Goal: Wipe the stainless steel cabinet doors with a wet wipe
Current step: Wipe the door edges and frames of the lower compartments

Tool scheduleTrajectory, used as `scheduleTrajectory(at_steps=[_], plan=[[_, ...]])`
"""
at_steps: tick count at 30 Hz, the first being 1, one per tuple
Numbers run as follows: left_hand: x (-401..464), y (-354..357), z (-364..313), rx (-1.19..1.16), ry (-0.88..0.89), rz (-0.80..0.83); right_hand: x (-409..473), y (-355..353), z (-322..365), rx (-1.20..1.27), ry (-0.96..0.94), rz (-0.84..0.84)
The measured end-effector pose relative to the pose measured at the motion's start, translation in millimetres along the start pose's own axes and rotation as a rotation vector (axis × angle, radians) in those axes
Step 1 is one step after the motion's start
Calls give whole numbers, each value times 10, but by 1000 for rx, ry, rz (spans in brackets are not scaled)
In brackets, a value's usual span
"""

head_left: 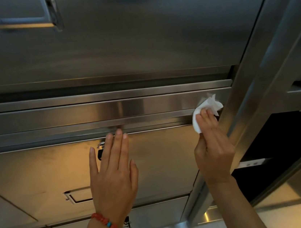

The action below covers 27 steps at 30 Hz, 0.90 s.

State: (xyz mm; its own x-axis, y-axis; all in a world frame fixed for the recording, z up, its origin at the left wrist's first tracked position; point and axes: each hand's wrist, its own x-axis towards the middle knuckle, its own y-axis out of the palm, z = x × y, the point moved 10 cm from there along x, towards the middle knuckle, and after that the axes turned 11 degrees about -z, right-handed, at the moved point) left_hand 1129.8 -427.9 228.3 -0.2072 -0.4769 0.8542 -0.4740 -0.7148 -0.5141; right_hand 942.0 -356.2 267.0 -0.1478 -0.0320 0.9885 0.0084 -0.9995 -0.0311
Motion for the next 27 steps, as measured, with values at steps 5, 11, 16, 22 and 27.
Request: scheduleTrajectory(at_steps=[5,11,16,22,27], plan=[[1,-2,-12,3,0,-5,23,-14,-43,-2,-71,25],[5,-7,-7,2,-7,1,25,-22,-46,-12,-5,-5],[11,-4,-16,3,-3,9,0,32,110,27,-59,27],[11,-9,-8,3,-5,17,33,-22,-81,-21,-14,12],[10,1,-9,1,-6,27,-10,37,175,38,-26,8]])
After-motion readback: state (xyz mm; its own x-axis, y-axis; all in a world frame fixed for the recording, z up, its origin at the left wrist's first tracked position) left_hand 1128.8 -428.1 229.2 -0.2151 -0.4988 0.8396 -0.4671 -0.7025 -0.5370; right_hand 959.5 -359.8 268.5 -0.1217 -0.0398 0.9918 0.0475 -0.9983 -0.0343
